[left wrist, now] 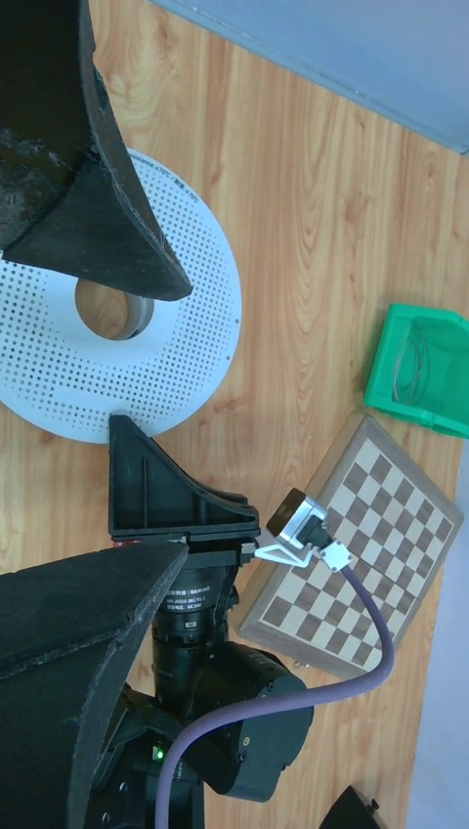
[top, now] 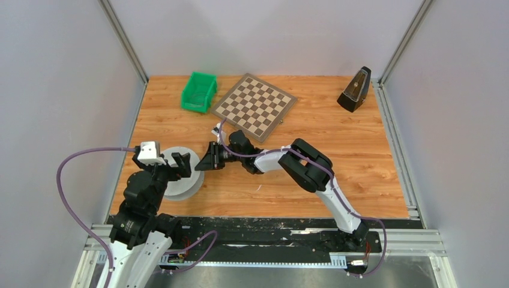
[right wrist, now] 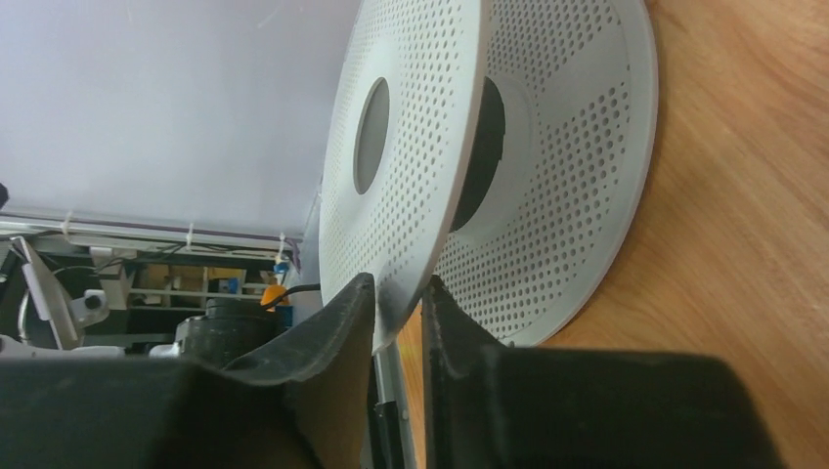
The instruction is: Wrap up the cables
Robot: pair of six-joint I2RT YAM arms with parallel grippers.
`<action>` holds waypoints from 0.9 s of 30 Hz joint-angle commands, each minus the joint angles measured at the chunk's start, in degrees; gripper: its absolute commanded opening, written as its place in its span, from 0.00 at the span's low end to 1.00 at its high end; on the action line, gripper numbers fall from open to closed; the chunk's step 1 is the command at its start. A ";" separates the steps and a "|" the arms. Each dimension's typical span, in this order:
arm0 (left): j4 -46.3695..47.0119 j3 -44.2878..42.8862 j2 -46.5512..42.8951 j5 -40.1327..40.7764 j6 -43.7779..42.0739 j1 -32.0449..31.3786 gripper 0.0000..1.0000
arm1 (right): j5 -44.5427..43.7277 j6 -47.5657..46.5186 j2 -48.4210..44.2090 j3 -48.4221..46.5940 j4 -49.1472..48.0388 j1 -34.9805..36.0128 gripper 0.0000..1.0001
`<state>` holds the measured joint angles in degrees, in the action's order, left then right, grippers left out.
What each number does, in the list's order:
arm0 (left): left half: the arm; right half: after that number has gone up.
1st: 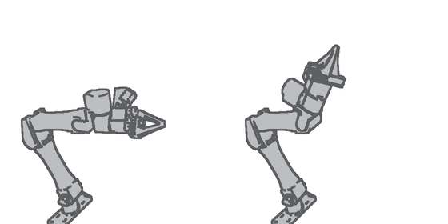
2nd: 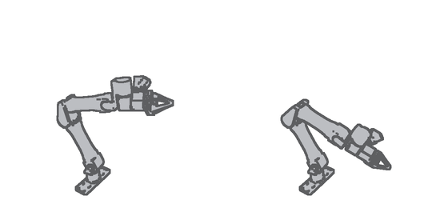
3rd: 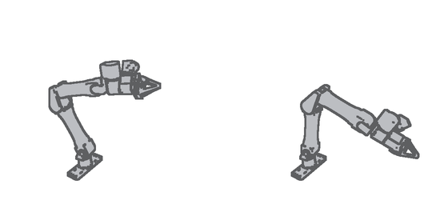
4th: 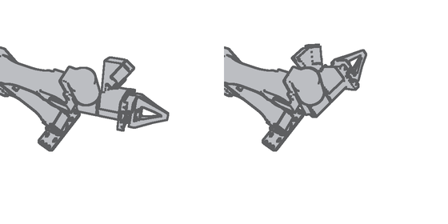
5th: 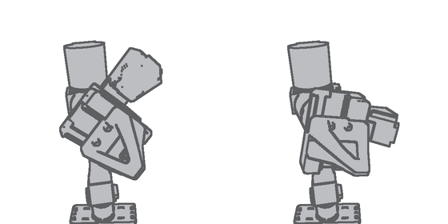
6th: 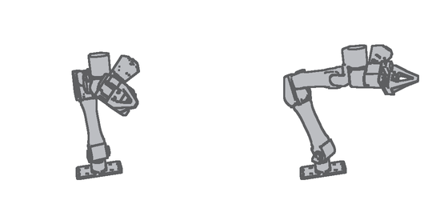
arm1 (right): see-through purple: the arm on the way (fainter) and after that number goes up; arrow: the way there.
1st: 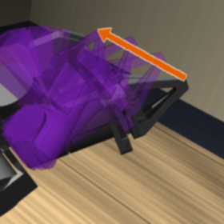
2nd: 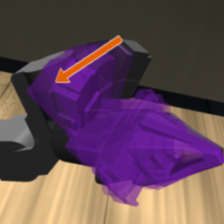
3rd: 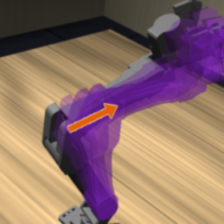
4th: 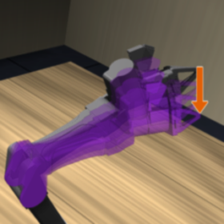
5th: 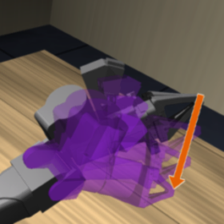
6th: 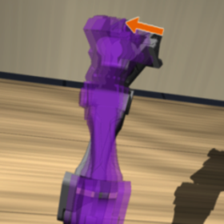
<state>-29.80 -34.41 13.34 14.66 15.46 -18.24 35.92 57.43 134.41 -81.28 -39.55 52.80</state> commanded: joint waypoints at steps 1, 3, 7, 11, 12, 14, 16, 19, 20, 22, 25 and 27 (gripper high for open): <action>2.05 0.32 0.05 -0.72 -1.77 0.13 1.00 | 1.79 3.51 0.02 -0.28 -8.93 -0.14 0.16; 2.03 0.42 0.04 -0.40 -1.76 0.13 1.00 | 2.28 4.37 -1.38 1.85 -10.88 -0.93 0.08; 2.05 0.49 -0.19 -1.31 -2.12 0.13 1.00 | 1.70 4.91 -7.17 11.29 -15.49 -3.81 0.03; 2.11 0.83 0.32 -2.97 -1.18 0.13 1.00 | 2.41 3.19 -14.46 20.06 -16.16 -7.59 0.01; 1.61 0.64 0.56 -3.78 0.04 0.13 1.00 | 2.39 1.83 -16.88 22.28 -14.49 -8.54 0.00; 0.89 0.34 1.50 -5.65 2.47 0.13 1.00 | 1.23 -2.46 -23.20 26.47 -8.06 -10.36 0.00; 0.15 -0.09 2.96 -6.85 5.36 0.15 1.00 | -1.35 -8.45 -30.41 29.89 1.06 -11.67 0.00; -1.02 -1.39 6.70 -8.51 9.74 0.13 0.99 | -9.48 -21.12 -41.39 31.24 19.61 -11.95 0.00; -1.19 -1.96 7.53 -10.46 11.45 0.13 0.99 | -13.65 -23.78 -45.50 31.05 25.66 -11.93 0.00; -0.87 -2.88 10.39 -13.49 13.55 0.13 0.98 | -22.23 -26.95 -51.48 30.29 36.21 -11.93 0.00; 1.23 -3.80 15.05 -18.99 15.61 0.13 0.97 | -31.49 -29.80 -57.80 28.18 47.77 -11.93 0.00; 3.53 -4.40 17.70 -22.13 16.68 0.13 0.96 | -34.68 -31.50 -60.73 25.54 52.90 -11.69 0.00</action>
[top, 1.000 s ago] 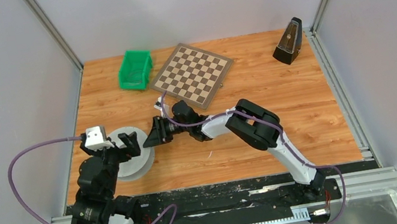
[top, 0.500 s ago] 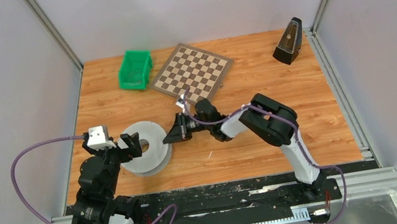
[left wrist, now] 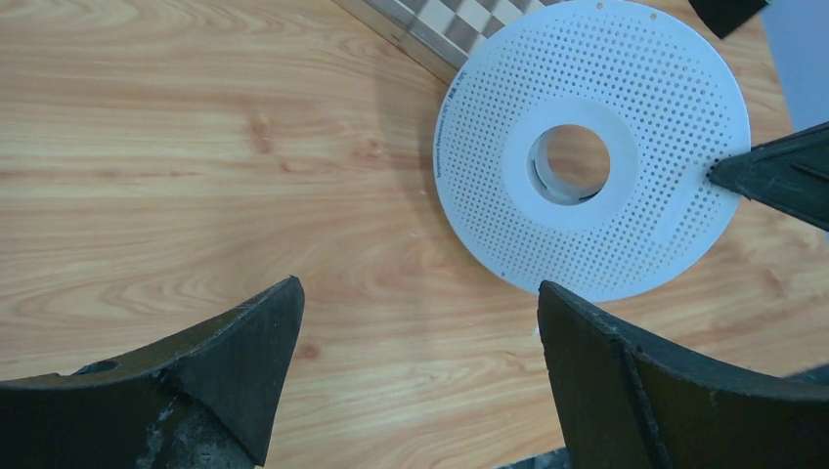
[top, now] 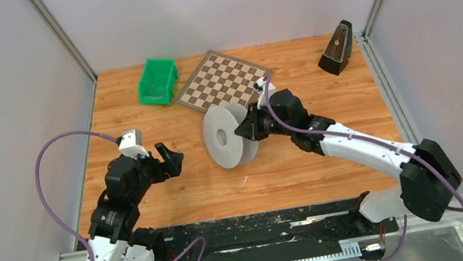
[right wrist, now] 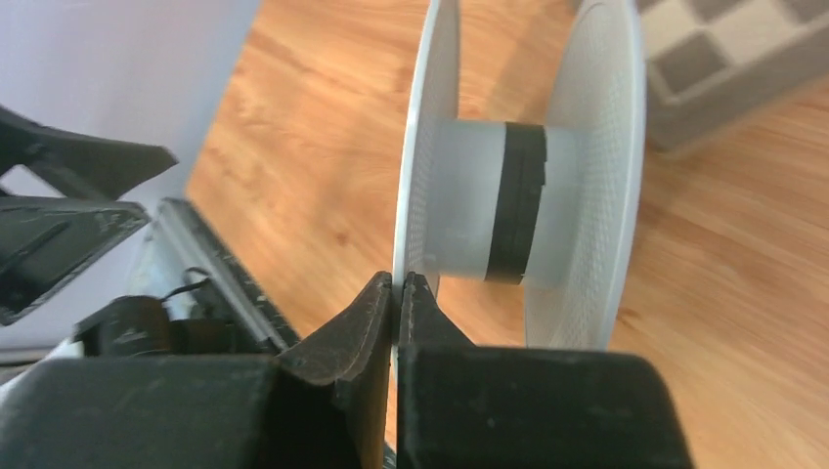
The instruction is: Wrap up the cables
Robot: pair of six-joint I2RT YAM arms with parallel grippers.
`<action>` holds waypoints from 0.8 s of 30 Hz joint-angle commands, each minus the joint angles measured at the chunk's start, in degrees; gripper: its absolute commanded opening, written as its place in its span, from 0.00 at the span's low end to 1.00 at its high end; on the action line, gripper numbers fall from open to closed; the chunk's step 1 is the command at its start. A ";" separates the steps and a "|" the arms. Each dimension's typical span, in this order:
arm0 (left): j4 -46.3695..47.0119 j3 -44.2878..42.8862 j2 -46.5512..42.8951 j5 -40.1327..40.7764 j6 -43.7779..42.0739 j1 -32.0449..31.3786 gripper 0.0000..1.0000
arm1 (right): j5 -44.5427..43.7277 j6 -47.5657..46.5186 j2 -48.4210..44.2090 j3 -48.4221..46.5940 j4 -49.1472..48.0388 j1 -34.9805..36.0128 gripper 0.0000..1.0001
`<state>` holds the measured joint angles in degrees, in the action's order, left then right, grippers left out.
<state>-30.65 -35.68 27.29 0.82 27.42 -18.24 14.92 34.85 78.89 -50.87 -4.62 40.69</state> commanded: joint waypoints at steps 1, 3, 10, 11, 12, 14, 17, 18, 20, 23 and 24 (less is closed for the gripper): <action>5.81 -3.28 4.58 -9.96 5.09 0.13 0.96 | -15.93 -9.91 -6.20 -6.41 20.60 0.87 0.00; 7.32 -3.74 6.93 -11.90 5.89 0.16 0.96 | -21.16 -11.69 -7.15 -9.37 24.86 2.85 0.00; 7.05 -4.84 12.29 -12.82 6.05 0.14 0.96 | -40.03 -13.80 -1.51 -13.82 33.26 14.84 0.00; 6.68 -4.92 12.69 -12.71 5.88 0.14 0.96 | -42.77 -13.64 -0.15 -14.33 34.15 16.38 0.00; 6.16 -4.99 12.83 -12.40 5.63 0.13 0.96 | -43.87 -13.52 1.27 -14.87 34.64 17.97 0.00; 5.65 -4.83 12.88 -11.78 5.67 0.13 0.96 | -44.62 -13.57 3.70 -16.22 35.02 20.60 0.00; 5.45 -4.39 12.53 -11.40 6.26 0.13 0.96 | -44.18 -13.14 6.39 -18.52 36.62 22.15 0.01; 5.32 -4.29 12.48 -11.48 6.58 0.09 0.96 | -43.96 -13.10 6.60 -18.96 36.79 22.17 0.02; 5.21 -4.14 12.26 -11.57 6.90 0.11 0.96 | -44.20 -13.25 6.18 -19.38 36.72 22.18 0.06; 4.93 -3.91 12.03 -11.36 6.90 0.13 0.95 | -44.33 -14.11 5.67 -20.05 36.72 22.14 0.10; 4.84 -3.77 12.01 -11.23 6.78 0.13 0.96 | -44.18 -14.31 5.52 -20.16 36.75 22.11 0.11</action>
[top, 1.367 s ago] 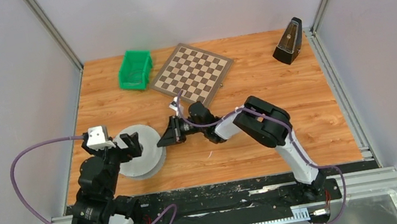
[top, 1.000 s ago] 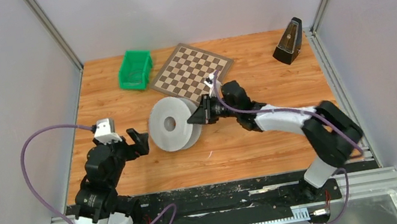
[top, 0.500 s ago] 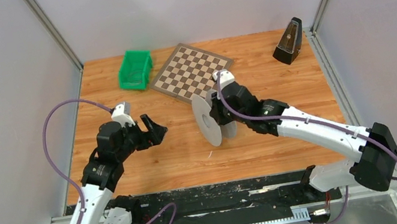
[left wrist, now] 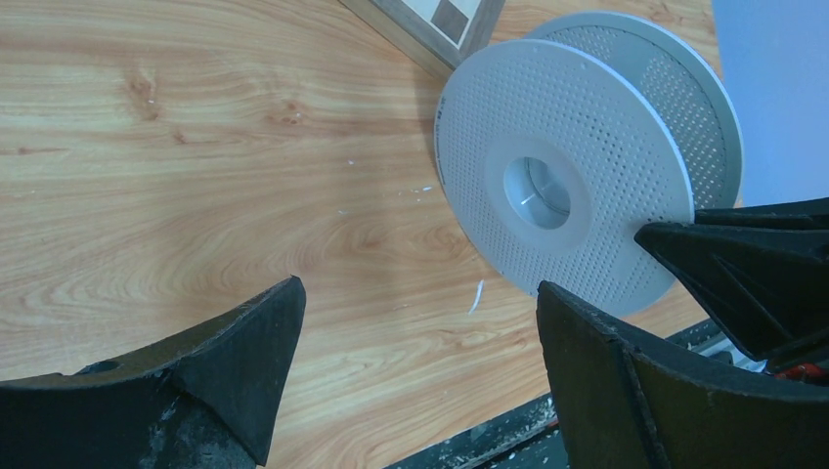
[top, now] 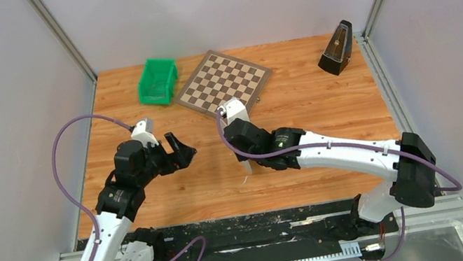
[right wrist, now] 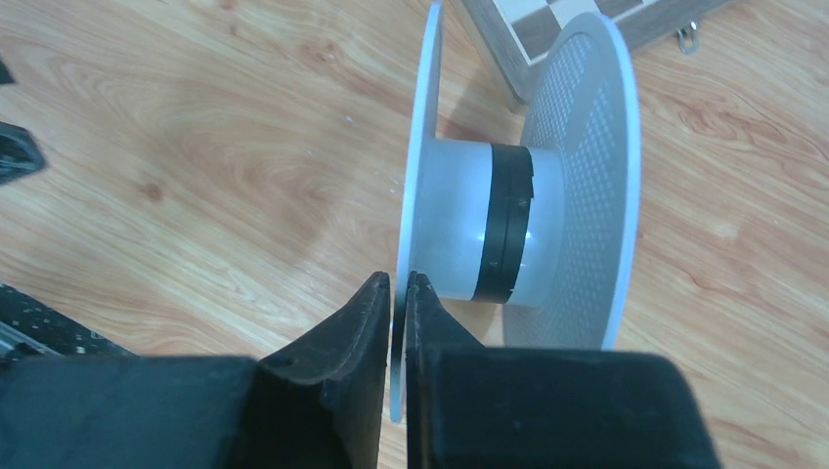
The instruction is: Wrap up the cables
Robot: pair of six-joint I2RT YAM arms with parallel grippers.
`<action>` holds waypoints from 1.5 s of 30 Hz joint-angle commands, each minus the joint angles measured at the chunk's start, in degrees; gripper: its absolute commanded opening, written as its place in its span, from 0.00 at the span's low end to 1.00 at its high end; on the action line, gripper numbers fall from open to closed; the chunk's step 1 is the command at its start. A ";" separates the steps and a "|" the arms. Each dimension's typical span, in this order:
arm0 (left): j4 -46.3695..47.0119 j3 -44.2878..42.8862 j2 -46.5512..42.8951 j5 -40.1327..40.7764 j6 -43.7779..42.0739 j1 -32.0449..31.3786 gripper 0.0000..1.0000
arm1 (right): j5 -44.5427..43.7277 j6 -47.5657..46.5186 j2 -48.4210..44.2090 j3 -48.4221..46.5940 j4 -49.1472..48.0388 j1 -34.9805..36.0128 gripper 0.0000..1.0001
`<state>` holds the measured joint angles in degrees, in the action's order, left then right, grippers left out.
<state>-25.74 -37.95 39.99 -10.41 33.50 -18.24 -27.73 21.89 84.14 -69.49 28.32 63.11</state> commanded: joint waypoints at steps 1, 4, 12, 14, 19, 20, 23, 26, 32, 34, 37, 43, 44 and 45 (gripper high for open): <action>-0.18 -1.41 -0.70 0.15 0.52 0.16 0.96 | -1.28 -1.41 0.12 -1.60 3.83 -0.29 0.13; -0.63 -1.09 -0.71 0.70 0.27 0.13 0.97 | -0.61 -1.33 -0.28 -1.37 3.83 -0.34 0.20; -1.39 -1.60 -0.55 1.58 -0.81 0.14 0.98 | -0.71 -1.76 -1.06 -2.25 3.74 -0.33 0.23; -1.68 -2.03 -0.48 3.00 -1.94 0.15 0.99 | -0.35 -1.89 -1.23 -2.74 3.68 -0.32 0.23; -2.77 -4.92 1.38 9.85 -7.23 0.20 1.00 | 1.45 -2.56 -2.36 -4.54 3.66 -0.35 0.26; -3.15 -5.81 2.79 11.10 -8.78 0.22 1.00 | 1.94 -2.76 -2.68 -4.91 3.61 -0.33 0.27; -4.98 -11.52 7.01 15.45 -11.37 0.56 1.00 | 3.90 -3.41 -4.32 -6.09 3.67 -0.31 0.33; -5.41 -16.58 13.49 17.79 -14.53 2.02 0.99 | 6.67 -3.93 -6.72 -6.35 3.62 -0.35 0.38; -3.34 -28.42 27.32 14.44 -14.73 11.68 0.88 | 8.76 -2.77 -14.14 -2.84 3.54 -0.32 0.39; -1.47 -31.17 32.08 14.21 -13.13 13.84 0.85 | 9.95 -1.54 -16.75 -0.45 2.43 -0.34 0.39; 2.41 -33.43 39.23 11.22 -7.25 17.42 0.76 | 10.20 -0.27 -20.81 3.10 -0.03 -0.35 0.38; 20.87 -27.79 47.89 6.06 19.82 21.87 0.66 | 8.03 0.50 -25.78 6.14 -1.75 -0.36 0.38; 23.29 -27.41 49.22 6.60 21.95 22.05 0.64 | 7.79 0.60 -26.29 6.35 -1.96 -0.28 0.38; 23.90 -27.60 52.23 6.79 25.30 22.21 0.62 | 7.62 0.69 -26.81 6.57 -2.29 -0.30 0.38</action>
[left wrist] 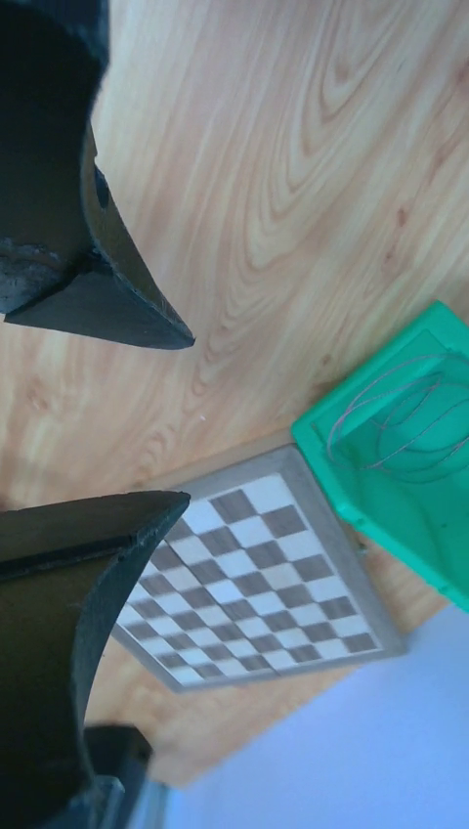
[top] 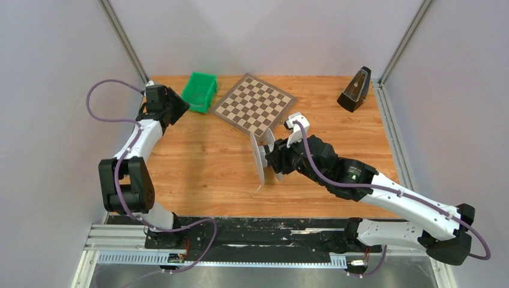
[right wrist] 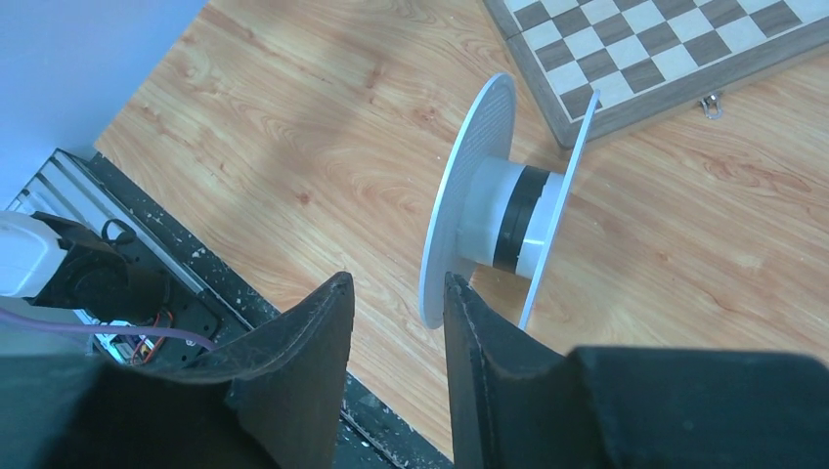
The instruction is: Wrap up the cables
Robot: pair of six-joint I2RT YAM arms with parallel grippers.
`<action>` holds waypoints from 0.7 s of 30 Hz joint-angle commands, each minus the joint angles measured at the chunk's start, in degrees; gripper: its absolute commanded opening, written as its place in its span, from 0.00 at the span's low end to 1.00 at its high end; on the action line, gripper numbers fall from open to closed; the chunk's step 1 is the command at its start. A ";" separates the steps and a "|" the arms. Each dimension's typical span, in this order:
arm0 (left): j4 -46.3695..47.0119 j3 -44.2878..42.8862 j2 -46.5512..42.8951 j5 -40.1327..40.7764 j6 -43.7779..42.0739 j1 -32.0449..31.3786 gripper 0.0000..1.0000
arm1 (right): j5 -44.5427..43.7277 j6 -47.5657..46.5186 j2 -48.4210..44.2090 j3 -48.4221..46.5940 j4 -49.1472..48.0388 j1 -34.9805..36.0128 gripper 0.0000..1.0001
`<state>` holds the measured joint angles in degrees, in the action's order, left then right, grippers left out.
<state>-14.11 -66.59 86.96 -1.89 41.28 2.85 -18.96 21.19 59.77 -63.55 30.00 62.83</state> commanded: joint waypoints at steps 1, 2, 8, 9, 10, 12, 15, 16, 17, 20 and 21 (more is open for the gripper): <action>12.99 -0.16 6.79 -1.87 18.62 1.39 0.60 | -1.23 1.40 -2.80 0.88 -4.21 -0.05 0.38; 13.37 -0.98 9.93 -2.14 19.80 1.47 0.59 | -1.35 1.40 -3.05 1.07 -4.48 -0.07 0.38; 15.82 -9.00 22.30 -3.36 21.78 1.87 0.54 | -2.74 1.02 -2.83 1.84 -5.26 -0.01 0.38; 15.93 -9.53 24.05 -3.77 22.02 2.13 0.54 | -3.20 0.85 -2.55 1.91 -5.35 -0.02 0.38; 16.45 -10.36 24.75 -4.02 22.25 2.28 0.54 | -3.75 0.67 -2.18 2.01 -5.45 -0.06 0.38; 17.31 -11.45 26.50 -4.60 22.45 2.57 0.54 | -4.75 0.50 -1.37 1.94 -5.48 -0.03 0.38; 17.48 -12.66 27.87 -5.25 22.05 2.99 0.53 | -5.15 0.30 -0.28 1.81 -6.01 0.01 0.38; 17.59 -12.84 27.89 -5.15 21.94 2.97 0.53 | -5.12 0.18 0.16 1.77 -6.30 -0.06 0.38; 17.61 -12.81 27.91 -5.06 21.72 3.02 0.53 | -5.00 -0.04 0.67 1.70 -6.62 -0.06 0.38; 17.88 -12.85 28.25 -5.47 21.60 3.33 0.52 | -4.38 -0.73 2.29 1.06 -6.87 -0.03 0.38; 18.01 -12.90 28.61 -5.92 22.08 3.45 0.52 | -4.18 -0.91 2.68 0.87 -6.85 -0.02 0.38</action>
<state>1.15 -77.45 115.28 -7.01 62.22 5.50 -22.63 21.56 61.06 -61.71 25.98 62.83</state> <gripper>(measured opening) 0.522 0.378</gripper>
